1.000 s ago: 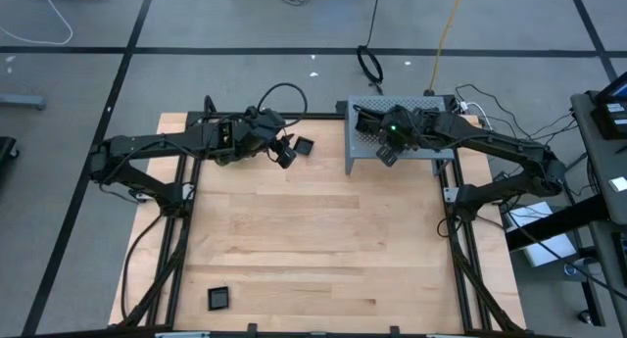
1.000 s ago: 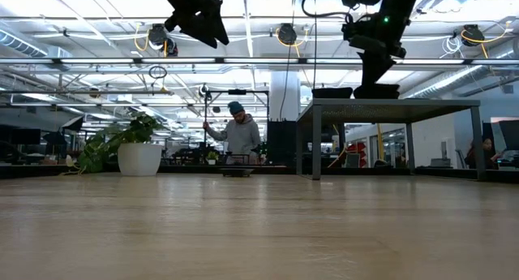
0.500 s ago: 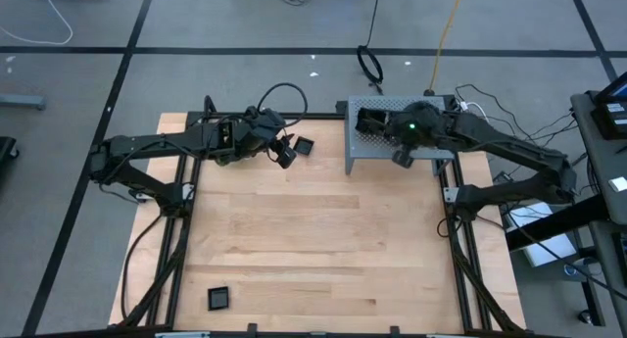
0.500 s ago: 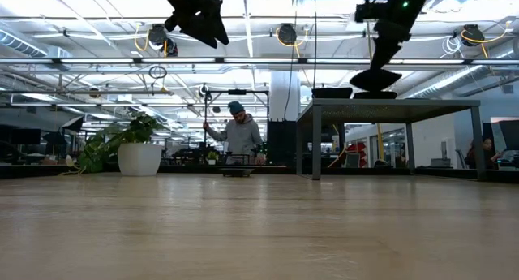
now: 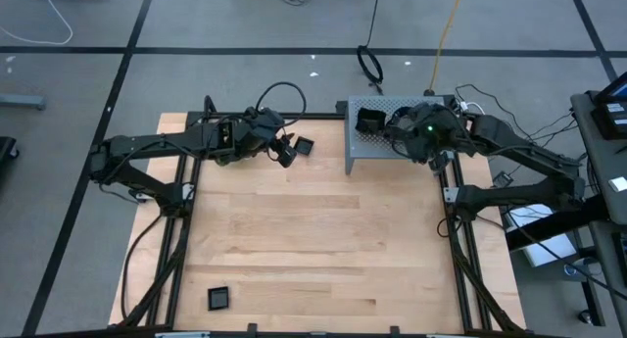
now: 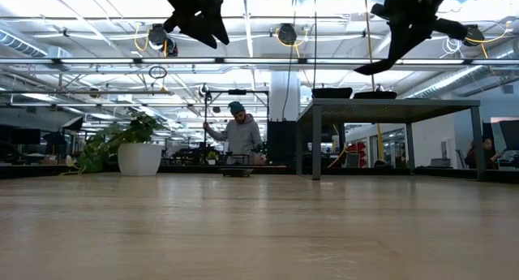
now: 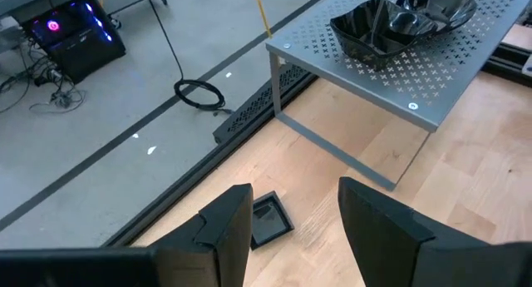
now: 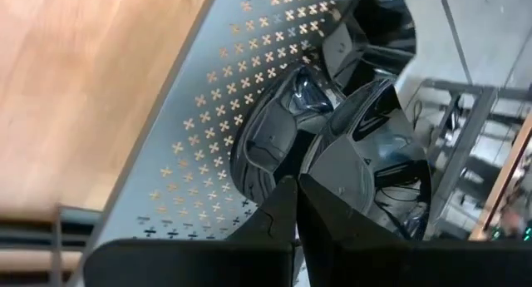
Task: Pick & Place Mini shaped plates
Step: Stack the leaf shaped plate on top of the leaf shaped plates on the shelf
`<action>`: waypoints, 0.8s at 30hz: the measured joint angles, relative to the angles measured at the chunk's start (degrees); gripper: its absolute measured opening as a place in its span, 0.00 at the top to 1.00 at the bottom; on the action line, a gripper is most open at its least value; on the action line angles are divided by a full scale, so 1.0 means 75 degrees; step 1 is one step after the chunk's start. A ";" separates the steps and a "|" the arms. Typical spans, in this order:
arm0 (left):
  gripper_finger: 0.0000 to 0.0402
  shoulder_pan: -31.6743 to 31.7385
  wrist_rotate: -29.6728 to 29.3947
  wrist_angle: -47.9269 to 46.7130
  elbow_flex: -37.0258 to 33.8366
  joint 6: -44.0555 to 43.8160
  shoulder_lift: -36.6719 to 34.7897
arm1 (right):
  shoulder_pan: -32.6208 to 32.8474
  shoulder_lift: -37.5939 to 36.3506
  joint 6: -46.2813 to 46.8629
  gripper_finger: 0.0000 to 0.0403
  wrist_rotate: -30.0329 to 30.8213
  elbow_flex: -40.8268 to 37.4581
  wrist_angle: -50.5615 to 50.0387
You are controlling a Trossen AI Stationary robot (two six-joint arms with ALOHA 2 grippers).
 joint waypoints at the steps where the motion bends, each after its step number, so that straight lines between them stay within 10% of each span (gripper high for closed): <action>1: 0.54 0.0000 -0.0003 0.0000 0.0000 -0.0013 0.0000 | -0.0001 0.0057 -0.0153 1.00 -0.0001 0.0000 0.0009; 24: 0.54 -0.0093 -0.0003 0.0003 0.0000 -0.0105 0.0000 | -0.0002 0.0267 -0.0994 0.87 0.0664 -0.1046 0.1293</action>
